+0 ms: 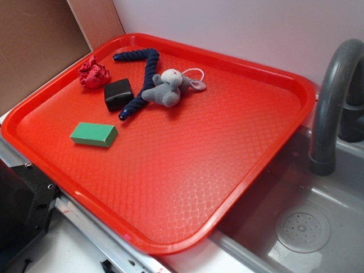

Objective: Grab the red paper.

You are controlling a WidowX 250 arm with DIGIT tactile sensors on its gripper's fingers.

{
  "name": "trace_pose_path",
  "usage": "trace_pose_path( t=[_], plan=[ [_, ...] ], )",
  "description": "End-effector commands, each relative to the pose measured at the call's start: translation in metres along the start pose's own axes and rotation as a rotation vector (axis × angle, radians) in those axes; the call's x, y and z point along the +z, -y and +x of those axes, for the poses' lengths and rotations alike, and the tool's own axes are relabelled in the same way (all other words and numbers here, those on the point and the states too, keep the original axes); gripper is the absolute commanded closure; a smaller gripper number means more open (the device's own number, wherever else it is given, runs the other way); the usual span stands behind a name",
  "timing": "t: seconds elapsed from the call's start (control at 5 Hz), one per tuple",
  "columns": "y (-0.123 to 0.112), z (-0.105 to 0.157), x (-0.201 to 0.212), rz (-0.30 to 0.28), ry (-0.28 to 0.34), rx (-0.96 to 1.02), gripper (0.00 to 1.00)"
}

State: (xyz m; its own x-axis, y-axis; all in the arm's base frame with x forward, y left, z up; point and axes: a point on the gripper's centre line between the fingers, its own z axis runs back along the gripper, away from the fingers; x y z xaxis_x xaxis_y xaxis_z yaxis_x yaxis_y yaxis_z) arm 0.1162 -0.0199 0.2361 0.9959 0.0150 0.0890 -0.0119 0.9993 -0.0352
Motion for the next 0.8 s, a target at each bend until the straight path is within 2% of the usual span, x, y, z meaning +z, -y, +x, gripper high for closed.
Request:
trace_pose_path(
  t=[0.0, 0.2, 0.4, 0.6],
  plan=[
    [0.0, 0.0, 0.0, 0.0, 0.0, 0.0, 0.0],
    [-0.006, 0.006, -0.002, -0.012, 0.013, 0.137, 0.0],
    [-0.02, 0.016, -0.008, -0.022, 0.052, 0.386, 0.0],
    [-0.033, 0.03, -0.025, -0.021, 0.15, 0.631, 0.0]
  ],
)
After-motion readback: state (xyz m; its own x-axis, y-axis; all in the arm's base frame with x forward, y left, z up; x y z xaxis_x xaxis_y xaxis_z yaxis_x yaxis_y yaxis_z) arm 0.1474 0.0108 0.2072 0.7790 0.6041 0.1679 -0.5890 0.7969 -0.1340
